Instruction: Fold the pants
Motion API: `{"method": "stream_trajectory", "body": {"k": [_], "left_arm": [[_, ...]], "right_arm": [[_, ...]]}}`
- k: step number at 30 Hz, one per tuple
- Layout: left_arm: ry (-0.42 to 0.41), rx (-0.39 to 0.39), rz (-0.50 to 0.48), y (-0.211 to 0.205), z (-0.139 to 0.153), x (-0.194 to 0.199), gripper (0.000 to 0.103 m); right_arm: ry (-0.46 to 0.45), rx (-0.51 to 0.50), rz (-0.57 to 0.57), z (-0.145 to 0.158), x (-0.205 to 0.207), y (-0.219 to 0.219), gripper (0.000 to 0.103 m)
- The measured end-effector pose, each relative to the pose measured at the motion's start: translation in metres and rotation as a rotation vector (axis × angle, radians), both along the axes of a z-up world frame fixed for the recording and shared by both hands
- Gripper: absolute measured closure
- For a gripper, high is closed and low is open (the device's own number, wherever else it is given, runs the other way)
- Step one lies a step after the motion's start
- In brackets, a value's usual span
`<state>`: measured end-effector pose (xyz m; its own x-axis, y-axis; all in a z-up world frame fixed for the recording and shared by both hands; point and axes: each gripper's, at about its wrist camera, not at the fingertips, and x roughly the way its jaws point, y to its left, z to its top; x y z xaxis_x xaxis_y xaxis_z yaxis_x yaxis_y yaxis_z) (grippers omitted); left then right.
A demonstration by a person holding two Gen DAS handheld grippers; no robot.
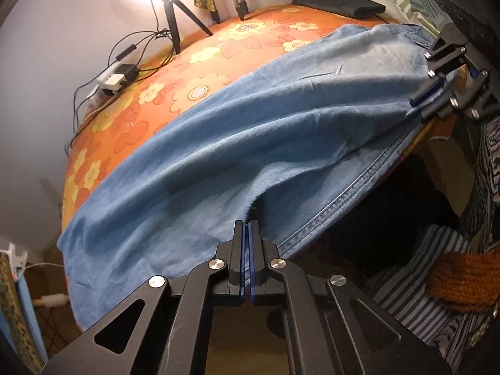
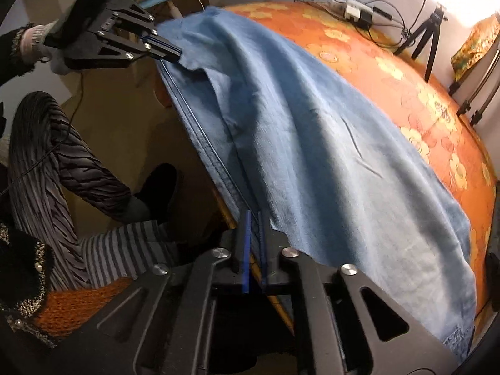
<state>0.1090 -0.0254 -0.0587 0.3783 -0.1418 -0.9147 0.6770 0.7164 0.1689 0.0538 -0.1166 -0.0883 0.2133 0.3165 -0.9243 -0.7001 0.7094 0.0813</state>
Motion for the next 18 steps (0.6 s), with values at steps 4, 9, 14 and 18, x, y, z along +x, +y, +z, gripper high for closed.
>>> {"method": "stream_trajectory", "body": {"k": [4, 9, 14, 18], "left_arm": [[-0.004, 0.032, -0.024, -0.012, -0.013, -0.001, 0.079], [-0.035, 0.078, 0.010, -0.018, -0.029, 0.014, 0.079], [-0.037, 0.062, 0.017, -0.010, -0.031, 0.022, 0.101], [-0.059, 0.048, 0.001, -0.005, -0.016, 0.014, 0.101]], "right_arm": [[-0.025, -0.022, 0.001, -0.006, 0.005, 0.005, 0.061], [-0.051, -0.077, 0.005, -0.018, 0.015, 0.009, 0.061], [-0.039, -0.105, -0.003, -0.026, 0.021, 0.009, 0.074], [-0.032, -0.111, 0.008, -0.025, 0.020, 0.007, 0.094]]}}
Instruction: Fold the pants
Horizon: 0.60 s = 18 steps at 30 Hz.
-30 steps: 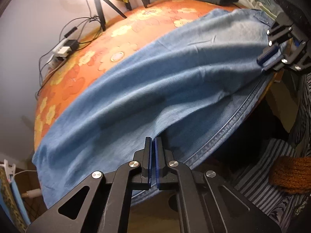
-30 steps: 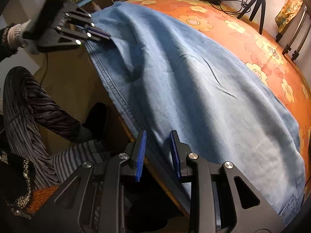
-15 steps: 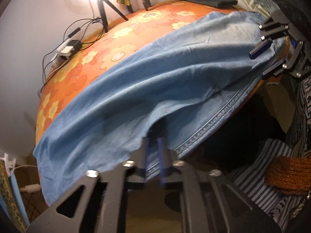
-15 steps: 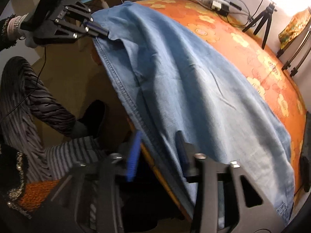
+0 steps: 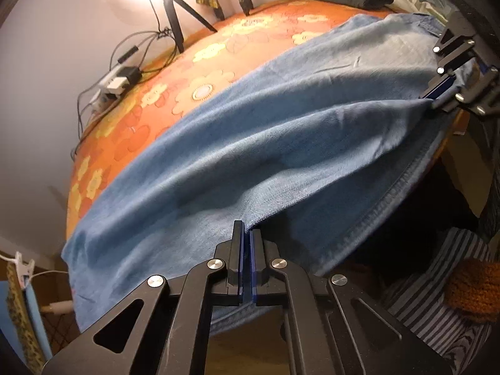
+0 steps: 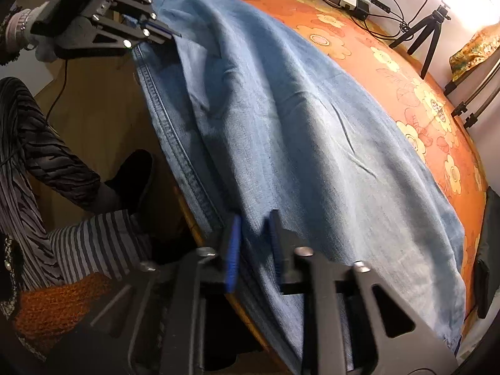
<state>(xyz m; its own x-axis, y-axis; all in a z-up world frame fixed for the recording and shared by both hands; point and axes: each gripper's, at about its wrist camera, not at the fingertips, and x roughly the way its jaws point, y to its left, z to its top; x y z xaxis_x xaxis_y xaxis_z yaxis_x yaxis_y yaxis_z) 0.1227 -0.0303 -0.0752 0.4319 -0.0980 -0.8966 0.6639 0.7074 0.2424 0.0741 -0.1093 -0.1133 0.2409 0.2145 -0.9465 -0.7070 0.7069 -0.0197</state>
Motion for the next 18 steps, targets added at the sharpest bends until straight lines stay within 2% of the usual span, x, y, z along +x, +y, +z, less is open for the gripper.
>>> {"method": "stream_trajectory", "body": {"k": [5, 9, 11, 14, 18], "left_arm": [[0.010, -0.003, -0.026, 0.010, 0.013, -0.020, 0.101], [0.065, -0.008, -0.022, 0.017, 0.002, -0.024, 0.100], [0.104, -0.028, 0.018, 0.021, -0.006, -0.022, 0.095], [0.130, -0.059, 0.035, 0.027, -0.007, -0.025, 0.094], [0.119, -0.062, 0.057, 0.043, -0.005, -0.029, 0.093]], "right_arm": [[0.014, 0.032, 0.048, 0.015, -0.005, -0.001, 0.096], [0.038, 0.022, 0.078, 0.013, -0.009, -0.001, 0.096], [0.079, 0.008, 0.082, 0.003, -0.011, 0.002, 0.096], [0.101, -0.004, 0.101, -0.001, -0.015, 0.002, 0.087], [0.110, 0.025, 0.093, 0.012, -0.014, -0.005, 0.087]]}}
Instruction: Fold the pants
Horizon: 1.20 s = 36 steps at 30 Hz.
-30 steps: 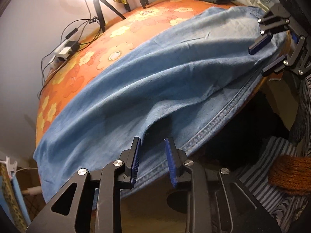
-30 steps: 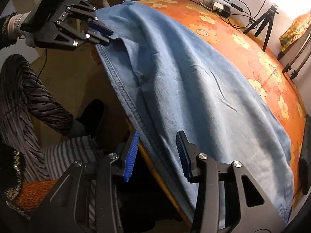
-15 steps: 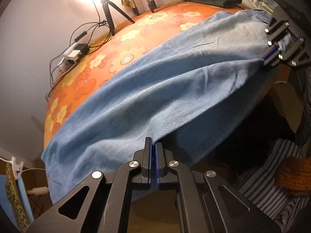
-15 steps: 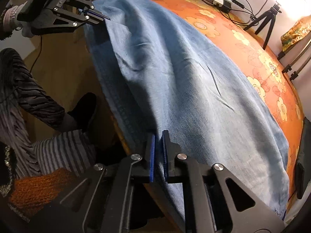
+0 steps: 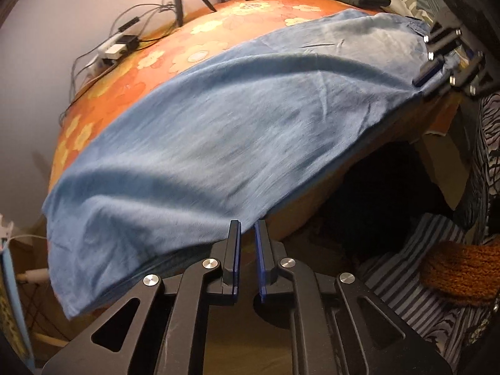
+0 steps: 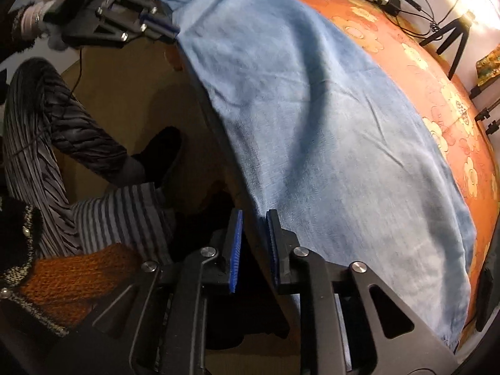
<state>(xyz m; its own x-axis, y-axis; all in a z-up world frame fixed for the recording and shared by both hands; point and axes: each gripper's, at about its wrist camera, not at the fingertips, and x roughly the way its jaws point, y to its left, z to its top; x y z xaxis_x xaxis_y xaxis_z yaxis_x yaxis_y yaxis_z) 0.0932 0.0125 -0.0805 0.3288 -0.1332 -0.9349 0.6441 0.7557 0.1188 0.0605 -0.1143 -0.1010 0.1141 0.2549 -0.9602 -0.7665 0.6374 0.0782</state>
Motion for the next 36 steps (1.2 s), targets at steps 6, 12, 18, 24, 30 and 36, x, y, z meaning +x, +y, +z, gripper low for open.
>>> {"method": "stream_trajectory", "body": {"k": [6, 12, 18, 24, 30, 36], "left_arm": [[-0.031, -0.147, 0.205, 0.037, 0.015, 0.004, 0.090], [-0.074, -0.162, 0.333, 0.072, 0.024, 0.006, 0.089], [-0.090, -0.215, 0.489, 0.122, 0.032, 0.005, 0.071], [-0.112, -0.259, 0.604, 0.149, 0.032, 0.003, 0.067], [-0.100, -0.296, 0.668, 0.155, 0.021, 0.009, 0.067], [-0.137, -0.216, 0.568, 0.118, 0.027, 0.021, 0.066]], "right_arm": [[-0.033, 0.114, -0.060, 0.022, 0.015, 0.005, 0.087], [-0.072, 0.143, -0.041, 0.027, 0.016, 0.035, 0.087], [-0.095, 0.175, -0.068, 0.033, 0.023, 0.060, 0.069], [-0.101, 0.237, -0.142, 0.046, 0.034, 0.047, 0.068], [-0.175, 0.295, -0.419, 0.062, 0.048, -0.035, 0.057], [-0.175, 0.271, -0.739, 0.072, 0.090, -0.179, 0.054]]}}
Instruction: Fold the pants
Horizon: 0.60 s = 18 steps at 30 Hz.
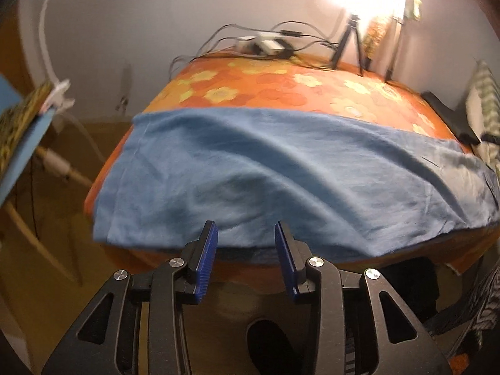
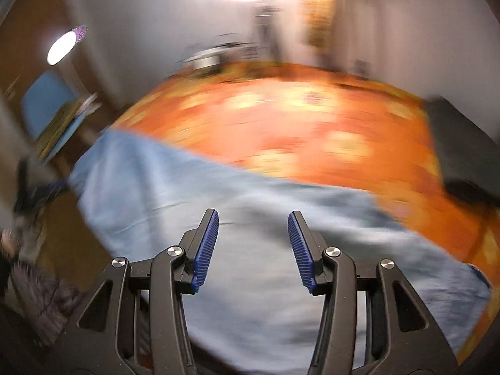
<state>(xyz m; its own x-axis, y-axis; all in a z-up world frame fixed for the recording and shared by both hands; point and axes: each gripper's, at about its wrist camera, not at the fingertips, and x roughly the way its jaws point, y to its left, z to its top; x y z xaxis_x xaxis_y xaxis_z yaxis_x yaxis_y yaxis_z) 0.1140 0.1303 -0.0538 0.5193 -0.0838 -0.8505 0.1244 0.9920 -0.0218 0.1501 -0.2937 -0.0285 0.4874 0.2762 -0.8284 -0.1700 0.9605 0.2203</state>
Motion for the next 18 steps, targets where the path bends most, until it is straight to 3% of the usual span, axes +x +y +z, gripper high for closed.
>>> {"method": "stream_trajectory", "body": {"k": [6, 10, 15, 16, 18], "left_arm": [[0.000, -0.048, -0.102, -0.056, 0.001, 0.018, 0.066], [0.021, -0.037, -0.240, -0.112, -0.004, 0.029, 0.066], [0.026, -0.044, -0.369, -0.165, -0.006, 0.039, 0.066], [0.027, -0.045, -0.383, -0.171, -0.007, 0.040, 0.066], [0.043, -0.050, -0.401, -0.179, -0.011, 0.045, 0.066]], "right_arm": [[0.185, 0.078, -0.077, -0.037, 0.066, -0.099, 0.054], [0.285, 0.149, -0.060, -0.077, 0.085, -0.116, 0.054], [0.317, 0.135, 0.001, -0.104, 0.086, -0.109, 0.054], [0.311, 0.132, 0.011, -0.107, 0.086, -0.108, 0.060], [0.301, 0.148, 0.030, -0.108, 0.085, -0.106, 0.085]]}}
